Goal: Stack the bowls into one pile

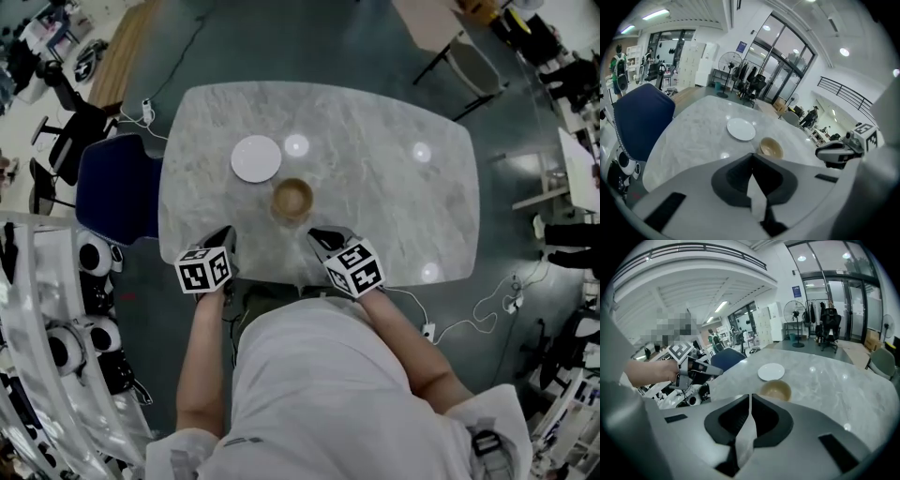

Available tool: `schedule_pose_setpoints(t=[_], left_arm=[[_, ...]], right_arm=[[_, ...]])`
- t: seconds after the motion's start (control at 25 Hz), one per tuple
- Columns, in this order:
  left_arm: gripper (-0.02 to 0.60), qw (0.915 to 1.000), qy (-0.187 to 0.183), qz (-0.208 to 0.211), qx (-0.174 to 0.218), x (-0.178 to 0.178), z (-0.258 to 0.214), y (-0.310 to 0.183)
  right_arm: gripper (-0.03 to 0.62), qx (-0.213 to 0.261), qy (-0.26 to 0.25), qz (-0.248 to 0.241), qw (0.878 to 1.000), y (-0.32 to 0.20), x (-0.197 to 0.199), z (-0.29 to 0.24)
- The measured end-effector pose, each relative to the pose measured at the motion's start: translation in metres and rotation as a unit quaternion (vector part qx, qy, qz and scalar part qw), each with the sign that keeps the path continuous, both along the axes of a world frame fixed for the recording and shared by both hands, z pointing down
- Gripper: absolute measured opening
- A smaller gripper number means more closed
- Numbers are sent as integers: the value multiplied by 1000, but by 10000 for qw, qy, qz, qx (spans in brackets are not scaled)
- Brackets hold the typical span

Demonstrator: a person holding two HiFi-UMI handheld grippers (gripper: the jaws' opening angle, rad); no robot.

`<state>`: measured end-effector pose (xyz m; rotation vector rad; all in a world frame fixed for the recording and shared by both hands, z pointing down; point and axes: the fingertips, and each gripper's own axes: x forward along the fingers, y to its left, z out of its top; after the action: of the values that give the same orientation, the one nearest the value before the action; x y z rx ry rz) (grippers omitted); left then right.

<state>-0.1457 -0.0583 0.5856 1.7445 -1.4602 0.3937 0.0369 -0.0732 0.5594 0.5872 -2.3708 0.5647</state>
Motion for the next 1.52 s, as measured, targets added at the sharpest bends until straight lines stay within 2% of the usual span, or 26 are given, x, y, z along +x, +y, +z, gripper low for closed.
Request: schedule_pose_setpoints(t=[0.24,0.44,0.8,1.0,1.16,1.32,1.52], left_arm=[[3,9976,115,-469,497,-21,-41,33],[3,9907,45,-919,1004,-41,-87,58],[3,9704,-401,-1709,1658,-87,-144,109],[4,9559,-503,-2056,2035,-108,-170,137],[3,9457,-624,-2191,2317,-115,-189,156],[3,9394,-944,-2027,2597,-115,-205,164],[3,9301,-910,-2092,2880,-119,-222,170]], right_arm=[[26,-52,-342,-474,9983,8,-44,-20],[26,-51,-671,-848,9941,16,-79,-51],[26,-11,-1268,-1591,9791,42,-146,-105],[26,128,-1512,-1980,9684,59,-174,-133],[26,257,-1784,-2277,9569,72,-189,-153],[26,407,-2016,-2517,9457,86,-199,-169],[26,778,-2307,-2842,9273,99,-204,-189]])
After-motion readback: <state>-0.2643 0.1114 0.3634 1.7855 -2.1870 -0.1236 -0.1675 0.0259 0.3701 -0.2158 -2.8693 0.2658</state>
